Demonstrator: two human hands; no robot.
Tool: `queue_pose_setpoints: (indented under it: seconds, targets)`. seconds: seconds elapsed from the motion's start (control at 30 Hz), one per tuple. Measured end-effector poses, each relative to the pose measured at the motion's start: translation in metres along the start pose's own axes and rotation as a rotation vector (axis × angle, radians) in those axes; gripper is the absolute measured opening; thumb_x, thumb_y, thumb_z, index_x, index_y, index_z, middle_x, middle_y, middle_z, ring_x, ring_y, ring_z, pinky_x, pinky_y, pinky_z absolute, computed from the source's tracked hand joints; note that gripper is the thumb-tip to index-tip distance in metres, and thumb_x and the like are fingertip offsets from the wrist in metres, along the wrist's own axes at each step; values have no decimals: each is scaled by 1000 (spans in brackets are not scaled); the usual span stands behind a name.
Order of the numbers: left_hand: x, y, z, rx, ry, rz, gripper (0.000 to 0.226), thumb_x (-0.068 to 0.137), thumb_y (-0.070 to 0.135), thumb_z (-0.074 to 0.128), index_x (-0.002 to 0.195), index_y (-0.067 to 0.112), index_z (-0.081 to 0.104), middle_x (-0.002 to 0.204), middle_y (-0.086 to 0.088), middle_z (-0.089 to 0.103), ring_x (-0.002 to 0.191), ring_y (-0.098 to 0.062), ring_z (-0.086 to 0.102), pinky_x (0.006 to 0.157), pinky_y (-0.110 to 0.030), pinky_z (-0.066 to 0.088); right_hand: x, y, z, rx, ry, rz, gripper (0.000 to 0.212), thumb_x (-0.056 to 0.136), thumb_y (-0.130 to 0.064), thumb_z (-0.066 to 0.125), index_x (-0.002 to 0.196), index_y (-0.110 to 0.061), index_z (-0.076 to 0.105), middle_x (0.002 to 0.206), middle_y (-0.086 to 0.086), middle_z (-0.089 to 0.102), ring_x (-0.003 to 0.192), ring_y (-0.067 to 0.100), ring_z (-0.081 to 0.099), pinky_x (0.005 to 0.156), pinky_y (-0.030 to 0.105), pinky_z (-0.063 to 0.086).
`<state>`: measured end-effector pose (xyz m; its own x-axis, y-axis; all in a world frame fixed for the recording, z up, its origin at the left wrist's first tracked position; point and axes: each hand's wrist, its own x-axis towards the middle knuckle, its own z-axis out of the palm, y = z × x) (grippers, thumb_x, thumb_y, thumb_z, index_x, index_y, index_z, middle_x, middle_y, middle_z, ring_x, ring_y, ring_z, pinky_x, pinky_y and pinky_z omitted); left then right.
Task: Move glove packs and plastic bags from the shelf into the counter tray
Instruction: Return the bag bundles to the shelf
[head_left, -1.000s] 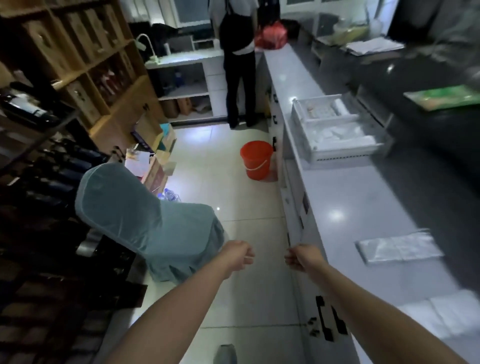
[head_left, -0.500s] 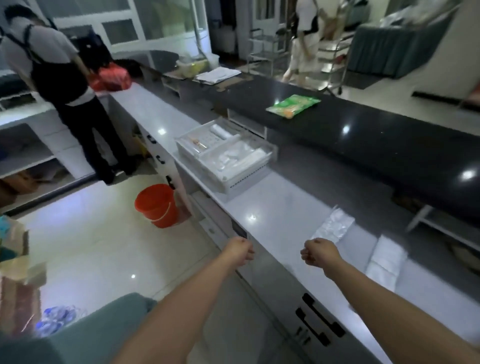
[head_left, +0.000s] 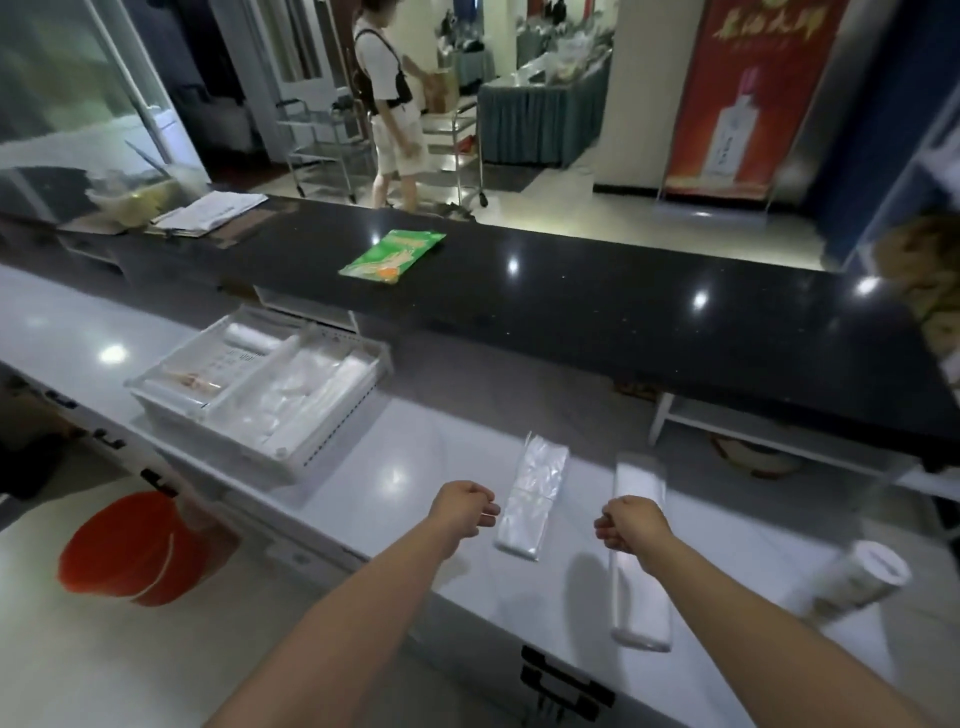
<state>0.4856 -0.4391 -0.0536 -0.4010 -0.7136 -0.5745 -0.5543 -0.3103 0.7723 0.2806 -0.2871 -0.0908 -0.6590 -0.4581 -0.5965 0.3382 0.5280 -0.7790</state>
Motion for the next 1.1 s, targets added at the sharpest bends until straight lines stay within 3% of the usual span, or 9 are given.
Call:
queue_pose_setpoints:
  seconds: [0.17,0.4,0.53,0.67,0.8,0.93,1.1]
  targets:
    - [40,19,25,54,-43,2,17,93,13,53,98,7,67,92,-7,71,75,-19,65,66,-28,47,20,5,-7,100,3,75,9,90,-1,52,86,0,60,75,19,63,61,29,64,53,28,50]
    - [93,26,31,173,-116,-23,9,81,22,53,78,15,58,79,-7,55,71,-22,46,66,-32,41,38,-2,26,193,-6,158,8,91,-1,51,86,-5,55,75,14,59,61,24,59,52,26,43]
    - [118,30,26,194,-198,-95,7,88,20,50,83,16,52,81,-7,44,75,-22,37,67,-34,36,47,-2,56,237,29,213,19,86,0,45,75,-15,45,62,6,49,50,17,46,48,21,31]
    - [134,30,24,164,-293,-163,14,92,16,47,79,18,48,68,-1,41,57,-15,36,59,-27,37,56,-3,80,254,61,238,28,81,2,37,63,-20,34,47,0,34,39,13,27,42,21,19]
    - [138,30,27,110,-371,-208,25,93,5,40,72,17,43,60,1,41,49,-12,35,52,-24,32,59,0,95,309,65,247,24,78,3,44,67,-19,43,56,1,40,48,14,38,46,26,33]
    - [139,30,27,67,-409,-247,21,90,3,37,75,17,44,64,-2,42,48,-13,35,48,-23,33,59,-3,99,401,139,305,27,80,3,40,64,-18,42,54,3,38,39,13,35,44,23,33]
    - [139,33,27,9,-432,-310,15,93,13,45,97,7,58,88,-13,65,70,-23,58,72,-32,53,55,-11,89,441,144,329,16,87,-5,42,76,-13,49,68,8,55,47,18,46,43,24,37]
